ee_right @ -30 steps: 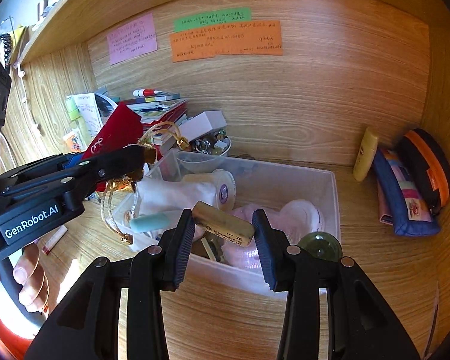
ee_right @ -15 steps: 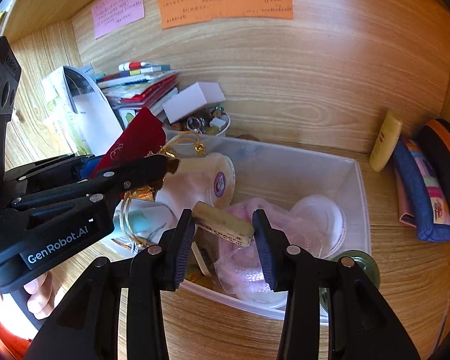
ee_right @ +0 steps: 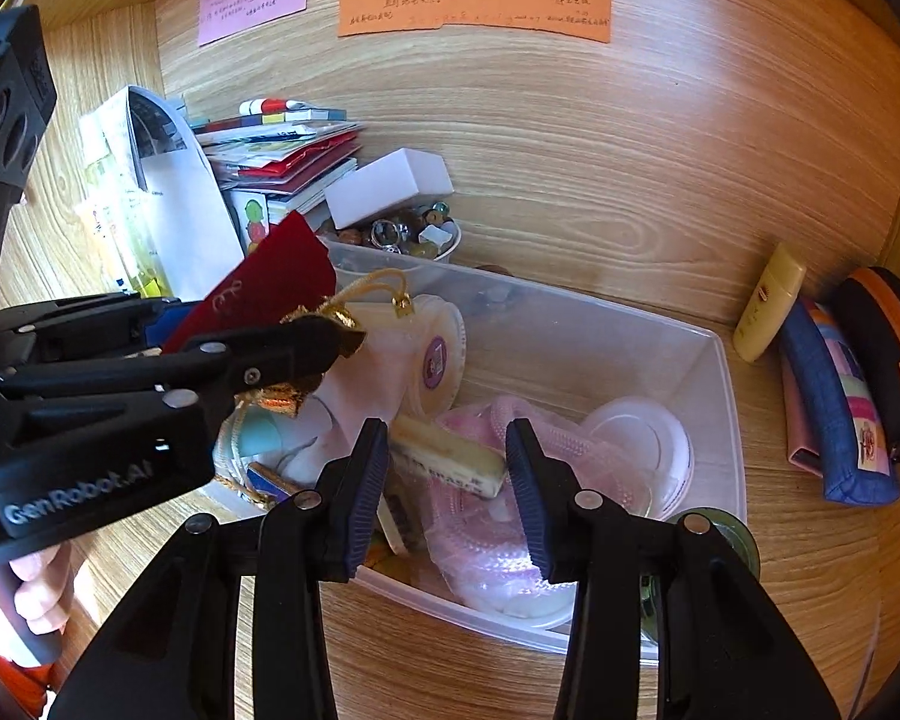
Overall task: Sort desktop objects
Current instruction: 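Carry the red pouch and wooden stick over the clear box with both grippers, then open both grippers to release the pouch and stick into the box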
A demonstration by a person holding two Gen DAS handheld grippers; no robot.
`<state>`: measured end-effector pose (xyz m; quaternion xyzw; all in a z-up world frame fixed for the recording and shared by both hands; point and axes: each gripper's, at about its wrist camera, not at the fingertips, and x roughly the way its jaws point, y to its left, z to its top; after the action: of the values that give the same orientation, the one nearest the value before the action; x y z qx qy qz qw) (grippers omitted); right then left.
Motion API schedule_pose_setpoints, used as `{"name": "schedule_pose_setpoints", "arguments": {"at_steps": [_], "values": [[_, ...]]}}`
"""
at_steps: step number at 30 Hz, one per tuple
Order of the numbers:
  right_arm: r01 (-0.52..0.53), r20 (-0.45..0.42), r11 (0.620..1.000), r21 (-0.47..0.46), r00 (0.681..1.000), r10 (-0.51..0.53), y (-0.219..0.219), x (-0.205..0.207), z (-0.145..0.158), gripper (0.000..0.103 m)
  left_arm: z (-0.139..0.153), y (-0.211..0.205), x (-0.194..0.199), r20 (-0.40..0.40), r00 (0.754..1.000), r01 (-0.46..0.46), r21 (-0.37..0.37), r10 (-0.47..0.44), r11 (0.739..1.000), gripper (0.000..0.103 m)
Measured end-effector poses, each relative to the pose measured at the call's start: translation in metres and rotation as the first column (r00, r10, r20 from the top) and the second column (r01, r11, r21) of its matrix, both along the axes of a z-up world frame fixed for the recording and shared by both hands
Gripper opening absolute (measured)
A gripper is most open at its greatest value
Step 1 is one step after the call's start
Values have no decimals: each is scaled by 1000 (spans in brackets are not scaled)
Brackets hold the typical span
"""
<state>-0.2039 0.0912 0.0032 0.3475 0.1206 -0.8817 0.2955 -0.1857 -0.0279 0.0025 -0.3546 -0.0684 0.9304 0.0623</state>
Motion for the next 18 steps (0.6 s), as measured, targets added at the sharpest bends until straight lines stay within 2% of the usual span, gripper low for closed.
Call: {"name": "schedule_pose_setpoints", "arguments": {"at_steps": [2, 5, 12, 15, 18], "values": [[-4, -1, 1000, -4, 1000, 4, 0, 1, 1, 50, 2, 1, 2, -6, 1000, 3, -3, -3, 1000, 37], [-6, -13, 1000, -3, 1000, 6, 0, 4, 4, 51, 4, 3, 4, -18, 1000, 2, -10, -3, 1000, 43], [2, -28, 1000, -15, 1000, -2, 5, 11, 10, 52, 9, 2, 9, -59, 998, -35, -34, 33, 999, 71], [12, -38, 1000, -21, 999, -13, 7, 14, 13, 60, 10, 1, 9, -62, 997, -39, -35, 37, 999, 73], [19, -52, 999, -27, 998, -21, 12, 19, 18, 62, 10, 2, 10, -63, 997, -44, -43, 41, 998, 73]]}}
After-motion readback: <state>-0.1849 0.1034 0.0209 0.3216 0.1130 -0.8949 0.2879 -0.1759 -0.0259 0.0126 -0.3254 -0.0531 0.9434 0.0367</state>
